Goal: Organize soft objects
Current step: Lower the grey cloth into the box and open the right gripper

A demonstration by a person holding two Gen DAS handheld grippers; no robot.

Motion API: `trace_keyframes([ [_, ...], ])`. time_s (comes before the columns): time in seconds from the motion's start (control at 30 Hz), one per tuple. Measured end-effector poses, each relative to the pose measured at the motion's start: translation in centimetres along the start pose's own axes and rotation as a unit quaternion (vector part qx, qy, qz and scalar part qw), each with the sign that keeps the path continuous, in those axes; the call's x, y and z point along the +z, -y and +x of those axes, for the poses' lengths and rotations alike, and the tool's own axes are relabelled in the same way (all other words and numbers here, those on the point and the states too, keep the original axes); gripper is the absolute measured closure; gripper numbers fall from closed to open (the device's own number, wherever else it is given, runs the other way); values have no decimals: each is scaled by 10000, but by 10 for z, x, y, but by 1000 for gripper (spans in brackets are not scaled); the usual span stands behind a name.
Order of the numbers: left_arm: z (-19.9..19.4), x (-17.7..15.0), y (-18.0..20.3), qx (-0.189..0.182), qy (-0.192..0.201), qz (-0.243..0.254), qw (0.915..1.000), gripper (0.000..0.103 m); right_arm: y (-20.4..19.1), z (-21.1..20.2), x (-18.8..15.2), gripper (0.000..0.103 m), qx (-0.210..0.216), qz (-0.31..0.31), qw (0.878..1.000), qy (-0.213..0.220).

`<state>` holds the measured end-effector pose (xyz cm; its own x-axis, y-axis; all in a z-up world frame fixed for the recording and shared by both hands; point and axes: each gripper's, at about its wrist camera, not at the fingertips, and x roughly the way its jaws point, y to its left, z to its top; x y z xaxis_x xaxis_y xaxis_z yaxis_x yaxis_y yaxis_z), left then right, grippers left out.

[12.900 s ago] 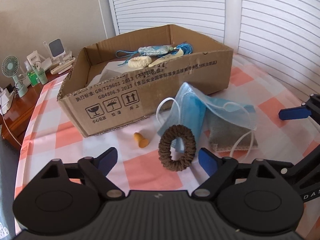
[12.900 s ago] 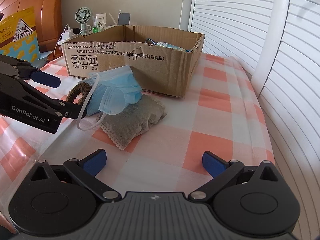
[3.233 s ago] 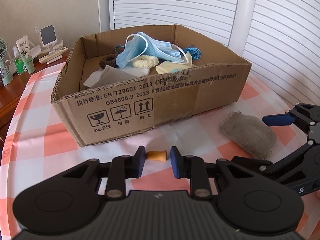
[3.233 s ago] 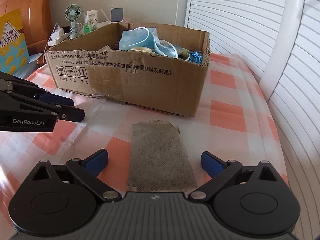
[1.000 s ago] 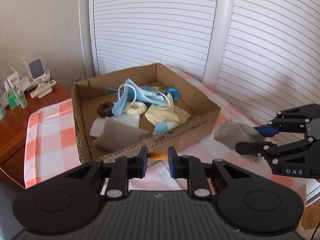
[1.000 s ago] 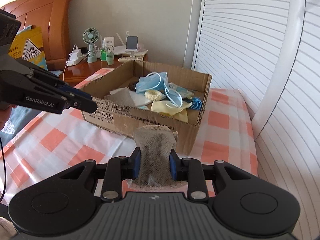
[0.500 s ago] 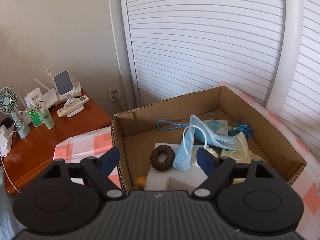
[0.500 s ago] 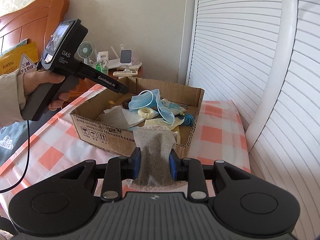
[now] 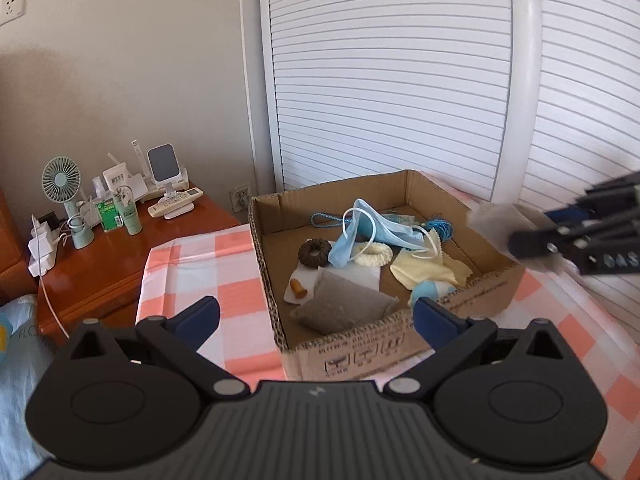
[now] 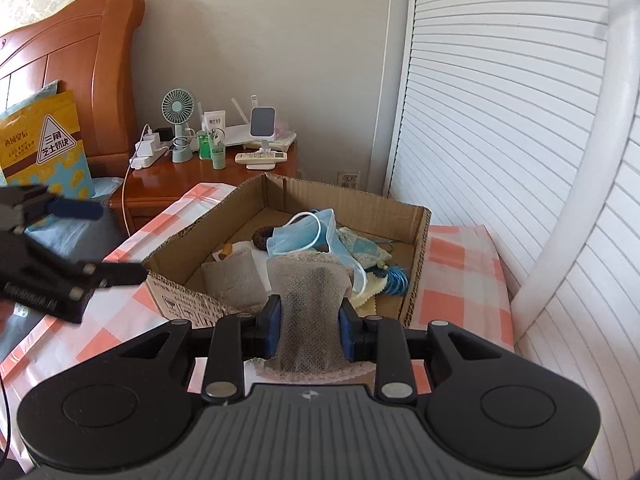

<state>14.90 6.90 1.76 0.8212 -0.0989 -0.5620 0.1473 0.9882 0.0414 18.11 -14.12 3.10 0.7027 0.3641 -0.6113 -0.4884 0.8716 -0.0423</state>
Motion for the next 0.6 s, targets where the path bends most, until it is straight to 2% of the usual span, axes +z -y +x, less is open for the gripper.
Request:
trace_keyframes([
  [0.1, -15, -14, 6, 159, 59, -180, 9997, 1, -6, 21, 20, 70, 16, -73, 10000, -10],
  [0.23, -25, -26, 10, 145, 37, -376, 9992, 1, -14, 52, 45, 69, 21, -96, 9999, -39],
  [0.3, -28, -29, 10, 137, 0, -490, 9987, 1, -16, 66, 52, 56, 38, -34, 10000, -79],
  [0.33, -29, -30, 10, 155, -3, -525, 9985, 1, -16, 72, 54, 39, 12, 9, 9999, -129],
  [0.37, -31, -31, 10, 183, 5, -550, 9983, 1, -16, 75, 55, 29, -35, 44, 9999, -150],
  [0.4, -32, -32, 10, 217, 4, -572, 9981, 1, -15, 77, 55, 25, -52, 94, 9998, -157],
  [0.47, -35, -32, 9, 262, 5, -621, 9977, 1, -11, 72, 50, 9, -54, 258, 9995, -169],
  [0.53, -36, -30, 7, 326, 11, -657, 9973, 1, -9, 63, 44, 1, -138, 406, 9989, -175],
  [0.6, -36, -27, 7, 446, -69, -704, 9965, 1, -5, 53, 37, 0, -214, 568, 9978, -250],
])
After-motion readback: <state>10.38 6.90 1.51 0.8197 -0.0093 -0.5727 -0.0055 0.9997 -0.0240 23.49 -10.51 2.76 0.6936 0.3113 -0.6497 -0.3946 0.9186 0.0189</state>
